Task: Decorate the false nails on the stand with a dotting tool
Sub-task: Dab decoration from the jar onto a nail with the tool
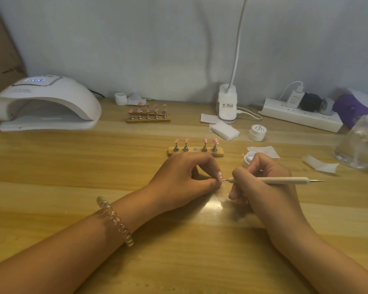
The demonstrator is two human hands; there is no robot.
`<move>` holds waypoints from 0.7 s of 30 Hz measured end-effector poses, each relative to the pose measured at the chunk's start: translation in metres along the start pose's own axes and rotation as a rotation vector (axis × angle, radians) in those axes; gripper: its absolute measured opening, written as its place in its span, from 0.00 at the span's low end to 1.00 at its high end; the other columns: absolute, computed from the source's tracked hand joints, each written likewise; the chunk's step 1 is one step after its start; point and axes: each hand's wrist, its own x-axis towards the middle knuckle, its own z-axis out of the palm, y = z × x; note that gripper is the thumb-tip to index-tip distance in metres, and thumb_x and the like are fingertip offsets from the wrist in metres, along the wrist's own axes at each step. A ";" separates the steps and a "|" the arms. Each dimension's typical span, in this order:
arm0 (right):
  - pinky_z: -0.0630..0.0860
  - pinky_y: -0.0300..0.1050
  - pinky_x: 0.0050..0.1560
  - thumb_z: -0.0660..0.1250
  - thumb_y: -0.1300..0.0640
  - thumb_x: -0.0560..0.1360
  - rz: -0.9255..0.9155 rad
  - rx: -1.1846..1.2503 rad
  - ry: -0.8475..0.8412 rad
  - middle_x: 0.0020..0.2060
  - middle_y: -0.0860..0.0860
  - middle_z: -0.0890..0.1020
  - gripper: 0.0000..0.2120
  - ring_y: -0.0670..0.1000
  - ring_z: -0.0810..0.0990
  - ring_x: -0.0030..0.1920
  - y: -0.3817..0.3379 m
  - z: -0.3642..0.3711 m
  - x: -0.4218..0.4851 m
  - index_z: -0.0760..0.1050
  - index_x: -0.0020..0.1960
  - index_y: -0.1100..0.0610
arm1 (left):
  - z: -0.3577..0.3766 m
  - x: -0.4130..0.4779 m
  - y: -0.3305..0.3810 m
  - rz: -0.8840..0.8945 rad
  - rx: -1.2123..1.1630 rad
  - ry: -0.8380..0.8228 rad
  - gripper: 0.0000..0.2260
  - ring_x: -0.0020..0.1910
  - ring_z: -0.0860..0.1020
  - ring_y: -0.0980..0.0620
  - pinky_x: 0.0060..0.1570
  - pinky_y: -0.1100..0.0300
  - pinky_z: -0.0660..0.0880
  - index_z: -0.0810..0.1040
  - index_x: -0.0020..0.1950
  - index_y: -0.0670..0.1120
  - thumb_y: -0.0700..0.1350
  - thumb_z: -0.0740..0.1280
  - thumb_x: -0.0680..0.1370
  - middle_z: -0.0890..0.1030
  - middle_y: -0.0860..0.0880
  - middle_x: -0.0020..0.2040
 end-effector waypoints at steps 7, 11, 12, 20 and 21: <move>0.70 0.37 0.24 0.66 0.62 0.67 0.001 0.025 0.001 0.24 0.58 0.80 0.08 0.48 0.73 0.22 -0.001 0.000 0.000 0.66 0.35 0.59 | 0.000 0.000 0.000 -0.002 -0.006 -0.002 0.09 0.28 0.72 0.61 0.32 0.69 0.65 0.80 0.41 0.57 0.43 0.76 0.72 0.83 0.60 0.41; 0.71 0.40 0.25 0.66 0.62 0.68 -0.001 0.015 -0.012 0.25 0.58 0.81 0.08 0.48 0.74 0.23 -0.001 0.000 0.000 0.66 0.36 0.59 | 0.000 0.000 0.000 -0.002 -0.005 0.001 0.10 0.28 0.72 0.60 0.32 0.68 0.65 0.80 0.41 0.57 0.42 0.76 0.72 0.83 0.60 0.41; 0.71 0.40 0.25 0.66 0.62 0.68 -0.003 0.013 -0.011 0.25 0.58 0.81 0.08 0.48 0.74 0.23 -0.001 0.000 0.000 0.66 0.35 0.59 | 0.000 0.000 0.000 -0.001 -0.003 0.000 0.10 0.28 0.72 0.60 0.32 0.68 0.65 0.80 0.41 0.57 0.42 0.76 0.72 0.83 0.60 0.41; 0.71 0.42 0.27 0.66 0.61 0.67 -0.004 0.003 -0.006 0.25 0.57 0.81 0.08 0.48 0.74 0.23 -0.002 0.001 0.000 0.66 0.35 0.59 | 0.000 0.000 0.000 0.002 0.002 -0.005 0.10 0.29 0.73 0.60 0.32 0.69 0.65 0.80 0.42 0.58 0.43 0.76 0.73 0.84 0.59 0.41; 0.71 0.42 0.27 0.66 0.61 0.67 -0.002 0.004 -0.003 0.25 0.57 0.81 0.08 0.48 0.74 0.23 -0.002 0.001 0.000 0.66 0.35 0.59 | 0.000 0.000 0.000 0.000 0.001 -0.006 0.10 0.29 0.73 0.60 0.32 0.69 0.65 0.80 0.42 0.58 0.43 0.76 0.73 0.84 0.59 0.42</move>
